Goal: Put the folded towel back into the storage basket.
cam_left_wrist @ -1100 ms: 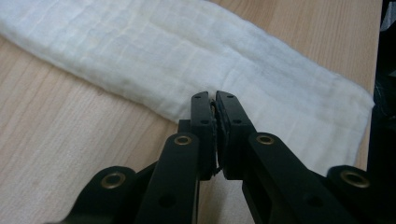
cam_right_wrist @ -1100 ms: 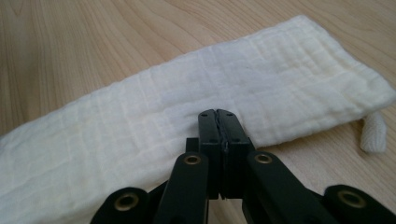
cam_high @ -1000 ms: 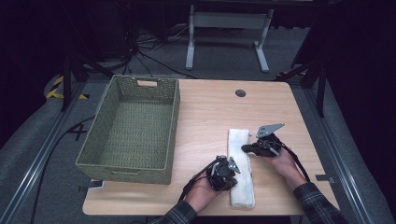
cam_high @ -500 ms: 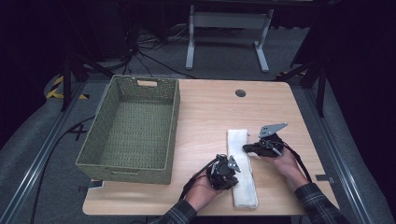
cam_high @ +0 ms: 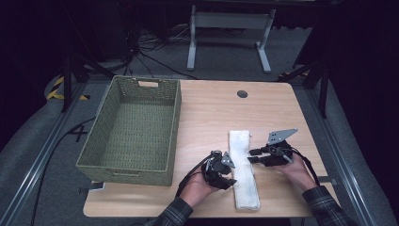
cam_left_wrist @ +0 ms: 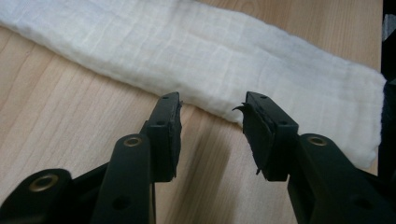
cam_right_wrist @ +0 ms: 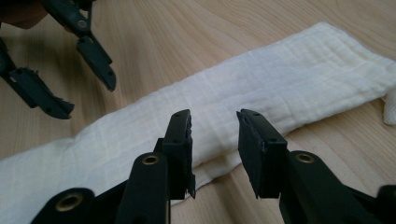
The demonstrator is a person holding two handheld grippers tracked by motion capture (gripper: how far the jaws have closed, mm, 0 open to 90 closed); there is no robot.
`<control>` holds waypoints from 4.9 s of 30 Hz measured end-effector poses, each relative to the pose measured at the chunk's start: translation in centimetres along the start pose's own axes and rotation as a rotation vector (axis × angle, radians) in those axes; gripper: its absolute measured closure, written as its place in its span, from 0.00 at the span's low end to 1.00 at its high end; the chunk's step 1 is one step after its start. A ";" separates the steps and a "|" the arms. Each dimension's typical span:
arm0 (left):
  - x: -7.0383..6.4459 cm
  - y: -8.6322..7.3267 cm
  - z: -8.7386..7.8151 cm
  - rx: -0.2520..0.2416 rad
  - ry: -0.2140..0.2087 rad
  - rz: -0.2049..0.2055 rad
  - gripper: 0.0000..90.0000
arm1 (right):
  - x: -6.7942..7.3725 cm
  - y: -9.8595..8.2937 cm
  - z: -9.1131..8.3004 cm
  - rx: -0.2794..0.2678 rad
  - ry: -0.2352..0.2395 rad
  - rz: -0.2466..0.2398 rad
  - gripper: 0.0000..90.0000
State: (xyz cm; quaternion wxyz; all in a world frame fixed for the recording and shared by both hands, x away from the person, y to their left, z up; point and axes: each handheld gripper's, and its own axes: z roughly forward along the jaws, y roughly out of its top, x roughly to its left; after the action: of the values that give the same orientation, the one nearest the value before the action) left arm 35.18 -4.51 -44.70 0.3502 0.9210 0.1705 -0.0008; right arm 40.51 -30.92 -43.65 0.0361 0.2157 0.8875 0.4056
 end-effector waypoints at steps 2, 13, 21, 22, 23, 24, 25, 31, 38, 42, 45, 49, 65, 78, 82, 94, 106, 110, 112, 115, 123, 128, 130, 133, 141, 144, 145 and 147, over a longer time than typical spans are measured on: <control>0.1 0.0 -0.1 -0.007 0.004 -0.003 0.58 | 0.4 0.0 -0.1 -0.008 0.011 -0.010 0.69; 2.3 0.2 -1.3 -0.036 0.056 -0.011 0.49 | 3.6 -0.5 -0.1 0.005 0.074 -0.068 0.54; 3.1 -0.5 -1.8 -0.056 0.071 -0.023 0.44 | 5.1 -0.6 0.8 0.013 0.128 -0.135 0.38; 3.1 -0.6 -1.8 -0.050 0.069 -0.014 0.44 | 5.3 -0.5 0.9 0.017 0.130 -0.143 0.37; 3.1 -0.6 -1.8 -0.046 0.069 -0.013 0.44 | 5.5 -0.6 1.2 0.027 0.135 -0.156 0.36; 3.0 -0.6 -1.6 -0.047 0.065 -0.022 0.43 | 5.8 -0.6 1.6 0.033 0.141 -0.175 0.33; 3.0 -0.6 -1.6 -0.047 0.065 -0.022 0.43 | 5.8 -0.6 1.8 0.037 0.142 -0.183 0.32; 3.1 -0.7 -1.4 -0.019 0.051 -0.019 0.43 | 6.0 -0.9 3.0 0.074 0.131 -0.217 0.29; 3.0 -0.7 -1.0 -0.015 0.047 -0.015 0.43 | 6.8 -1.4 3.4 0.087 0.078 -0.250 0.36; 3.1 -0.7 -1.1 -0.003 0.049 -0.015 0.43 | 6.9 -1.5 3.1 0.077 0.107 -0.271 0.60; 3.2 -0.6 -1.2 -0.026 0.051 -0.018 0.43 | 7.1 -1.6 3.0 0.068 0.145 -0.280 0.80; 3.3 -0.5 -1.3 -0.023 0.051 -0.018 0.43 | 7.2 -1.6 3.0 0.072 0.170 -0.275 0.88; 5.9 3.8 -0.3 -0.068 0.044 0.046 0.36 | 7.5 -1.7 3.0 0.082 0.226 -0.283 0.90; 8.6 6.1 2.1 -0.063 0.015 0.096 0.32 | 8.1 -1.8 2.9 0.097 0.272 -0.301 0.90; 9.0 6.3 3.7 -0.047 -0.012 0.093 0.31 | 8.1 -1.8 2.9 0.097 0.273 -0.300 0.90; 8.5 6.1 5.0 0.018 -0.045 0.160 0.58 | 8.1 -1.8 2.9 0.098 0.276 -0.296 0.90; 7.8 6.3 4.6 0.046 -0.083 0.167 0.91 | 7.6 -1.7 2.9 0.094 0.303 -0.243 0.90; 7.8 6.4 3.7 0.026 -0.073 0.174 0.91 | 7.5 -1.4 2.6 0.078 0.299 -0.227 0.90; 7.6 6.5 3.2 0.011 -0.070 0.169 0.91 | 7.4 -1.2 2.5 0.067 0.301 -0.224 0.90; 7.3 6.7 2.4 -0.001 -0.062 0.170 0.91 | 7.3 -0.6 2.2 0.058 0.297 -0.217 0.90; 6.3 8.0 -0.9 -0.014 -0.021 0.192 0.91 | 6.4 1.6 1.5 0.022 0.270 -0.215 0.90; 5.9 9.1 -2.8 -0.008 0.018 0.196 0.91 | 5.9 3.0 0.7 -0.002 0.259 -0.219 0.90; 5.9 9.5 -3.5 0.001 0.046 0.189 0.91 | 5.7 3.7 0.3 -0.013 0.252 -0.226 0.90; 6.0 9.9 -4.4 -0.002 0.052 0.184 0.91 | 5.6 4.5 -0.2 -0.015 0.239 -0.236 0.90; 6.1 10.9 -7.0 -0.010 0.074 0.191 0.91 | 5.4 7.4 -1.5 -0.032 0.224 -0.263 0.90; 6.3 11.2 -8.1 -0.017 0.072 0.185 0.91 | 5.5 8.4 -1.6 -0.038 0.218 -0.275 0.90; 6.4 11.2 -8.5 -0.021 0.065 0.182 0.91 | 5.5 8.8 -1.7 -0.039 0.215 -0.279 0.90; 6.5 11.3 -9.1 -0.017 0.073 0.180 0.91 | 5.6 9.4 -1.7 -0.044 0.213 -0.289 0.90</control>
State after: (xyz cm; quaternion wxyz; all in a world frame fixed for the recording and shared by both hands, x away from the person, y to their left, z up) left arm 43.81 -4.44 -31.36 0.3504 0.9289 0.0998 0.0659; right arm 38.32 -24.36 -34.95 0.0046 0.0411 0.8989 0.4362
